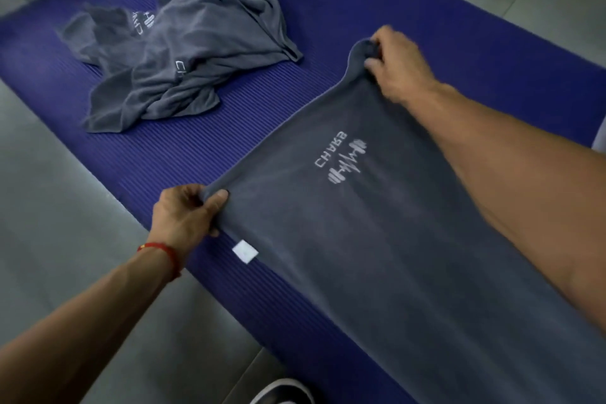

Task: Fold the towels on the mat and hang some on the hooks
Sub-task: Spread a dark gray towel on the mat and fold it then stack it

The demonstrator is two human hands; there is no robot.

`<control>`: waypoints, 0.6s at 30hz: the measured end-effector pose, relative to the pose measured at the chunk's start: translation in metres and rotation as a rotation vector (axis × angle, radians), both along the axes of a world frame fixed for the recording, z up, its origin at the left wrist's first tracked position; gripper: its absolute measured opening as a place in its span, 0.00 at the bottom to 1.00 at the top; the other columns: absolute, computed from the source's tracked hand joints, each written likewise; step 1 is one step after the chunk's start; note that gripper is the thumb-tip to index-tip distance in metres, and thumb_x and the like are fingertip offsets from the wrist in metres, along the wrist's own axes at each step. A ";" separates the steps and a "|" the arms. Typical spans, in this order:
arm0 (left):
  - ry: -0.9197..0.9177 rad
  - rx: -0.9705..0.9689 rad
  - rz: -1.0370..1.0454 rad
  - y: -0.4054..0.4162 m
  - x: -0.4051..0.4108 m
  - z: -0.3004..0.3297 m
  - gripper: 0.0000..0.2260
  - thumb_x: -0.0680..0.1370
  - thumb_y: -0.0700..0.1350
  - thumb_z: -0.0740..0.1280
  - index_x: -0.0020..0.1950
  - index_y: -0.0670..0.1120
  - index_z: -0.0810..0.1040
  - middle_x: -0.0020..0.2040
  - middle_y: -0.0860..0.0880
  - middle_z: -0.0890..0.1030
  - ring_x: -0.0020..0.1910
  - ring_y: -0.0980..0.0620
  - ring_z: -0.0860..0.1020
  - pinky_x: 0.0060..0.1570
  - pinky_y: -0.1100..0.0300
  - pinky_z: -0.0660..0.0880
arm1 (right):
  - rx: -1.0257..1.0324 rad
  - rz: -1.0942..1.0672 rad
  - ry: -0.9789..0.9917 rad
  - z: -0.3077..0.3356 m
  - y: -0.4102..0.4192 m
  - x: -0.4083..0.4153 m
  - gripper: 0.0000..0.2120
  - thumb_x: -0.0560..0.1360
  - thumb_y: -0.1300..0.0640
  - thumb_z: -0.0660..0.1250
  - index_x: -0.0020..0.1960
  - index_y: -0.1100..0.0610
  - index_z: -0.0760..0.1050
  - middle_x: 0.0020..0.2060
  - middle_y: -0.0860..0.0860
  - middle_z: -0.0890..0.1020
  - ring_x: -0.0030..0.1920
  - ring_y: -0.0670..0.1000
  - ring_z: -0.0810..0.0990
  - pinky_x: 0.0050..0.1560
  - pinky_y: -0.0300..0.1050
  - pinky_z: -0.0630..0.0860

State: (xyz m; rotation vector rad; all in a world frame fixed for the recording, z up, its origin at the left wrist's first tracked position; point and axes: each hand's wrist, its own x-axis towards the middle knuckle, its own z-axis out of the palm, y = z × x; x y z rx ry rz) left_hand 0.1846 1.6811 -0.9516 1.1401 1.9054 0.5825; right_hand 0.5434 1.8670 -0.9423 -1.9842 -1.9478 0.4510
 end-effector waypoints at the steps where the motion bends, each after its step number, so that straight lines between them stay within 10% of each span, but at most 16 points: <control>1: -0.007 0.014 0.011 0.006 -0.007 -0.003 0.07 0.77 0.46 0.74 0.43 0.44 0.81 0.33 0.42 0.84 0.30 0.44 0.81 0.44 0.46 0.82 | -0.075 0.059 0.019 -0.006 0.000 -0.007 0.22 0.80 0.55 0.66 0.73 0.57 0.67 0.69 0.60 0.71 0.68 0.60 0.72 0.67 0.51 0.69; 7: 0.122 0.069 -0.015 0.007 -0.020 -0.013 0.08 0.78 0.41 0.72 0.56 0.46 0.78 0.49 0.43 0.83 0.41 0.46 0.84 0.48 0.49 0.83 | 0.010 0.228 0.028 -0.034 -0.088 -0.026 0.24 0.79 0.60 0.64 0.74 0.59 0.67 0.71 0.58 0.69 0.70 0.60 0.72 0.73 0.56 0.67; 11: 0.526 0.481 -0.532 -0.033 0.008 -0.004 0.11 0.78 0.41 0.68 0.60 0.43 0.76 0.56 0.41 0.74 0.53 0.40 0.73 0.53 0.49 0.72 | 0.124 0.372 -0.164 -0.037 -0.207 0.007 0.19 0.78 0.56 0.63 0.68 0.58 0.74 0.66 0.57 0.74 0.61 0.59 0.77 0.61 0.56 0.75; 18: 0.004 0.653 -1.516 -0.142 0.140 -0.022 0.04 0.79 0.45 0.67 0.52 0.50 0.80 0.52 0.50 0.78 0.49 0.47 0.77 0.48 0.50 0.76 | -0.031 0.283 -0.318 -0.013 -0.430 0.075 0.11 0.76 0.51 0.63 0.56 0.52 0.77 0.50 0.50 0.79 0.45 0.54 0.80 0.51 0.50 0.75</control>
